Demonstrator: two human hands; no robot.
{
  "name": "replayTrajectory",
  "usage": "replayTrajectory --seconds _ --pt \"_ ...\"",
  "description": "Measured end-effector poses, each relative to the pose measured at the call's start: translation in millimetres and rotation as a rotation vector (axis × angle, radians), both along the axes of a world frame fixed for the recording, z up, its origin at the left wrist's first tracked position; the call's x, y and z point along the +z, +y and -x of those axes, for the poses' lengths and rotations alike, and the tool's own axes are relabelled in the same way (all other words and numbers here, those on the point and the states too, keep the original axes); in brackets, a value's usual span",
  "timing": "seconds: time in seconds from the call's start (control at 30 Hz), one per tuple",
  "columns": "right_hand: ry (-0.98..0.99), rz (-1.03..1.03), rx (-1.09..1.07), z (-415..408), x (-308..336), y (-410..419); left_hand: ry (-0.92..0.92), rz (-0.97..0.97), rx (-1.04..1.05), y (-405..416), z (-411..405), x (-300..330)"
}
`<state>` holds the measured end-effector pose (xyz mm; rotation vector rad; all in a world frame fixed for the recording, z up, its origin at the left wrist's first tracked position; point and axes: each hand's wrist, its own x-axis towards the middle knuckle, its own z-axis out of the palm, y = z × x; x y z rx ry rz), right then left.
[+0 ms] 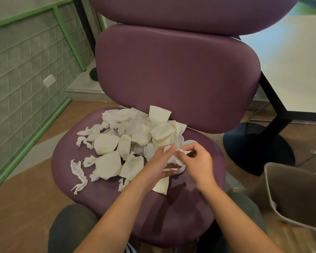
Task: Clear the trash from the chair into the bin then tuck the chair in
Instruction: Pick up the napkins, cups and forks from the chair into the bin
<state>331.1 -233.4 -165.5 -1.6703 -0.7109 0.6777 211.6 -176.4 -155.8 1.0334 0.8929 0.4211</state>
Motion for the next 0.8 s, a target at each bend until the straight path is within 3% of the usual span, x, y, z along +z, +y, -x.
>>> replayTrajectory --seconds 0.23,0.3,0.4,0.53,0.67,0.8 --pt "0.330 -0.026 0.187 -16.9 -3.3 2.4 0.097 -0.178 0.179 19.0 -22.6 -8.8" --pt "0.208 0.028 0.106 -27.3 -8.7 10.2 0.075 -0.151 0.219 26.6 -28.2 -12.5" --pt "-0.135 0.209 -0.033 -48.1 -26.6 23.1 0.149 -0.195 0.208 35.2 -33.6 -15.5" --pt "-0.528 0.578 0.132 -72.3 -51.9 37.9 0.247 -0.201 0.155 40.4 -37.6 -13.9" --pt "-0.630 0.833 0.241 -86.0 -59.3 52.2 0.295 -0.280 0.108 40.0 -40.3 -16.3" --pt "-0.657 0.814 0.221 -94.2 -64.5 54.4 0.316 -0.312 0.094 38.9 -49.1 -19.2"
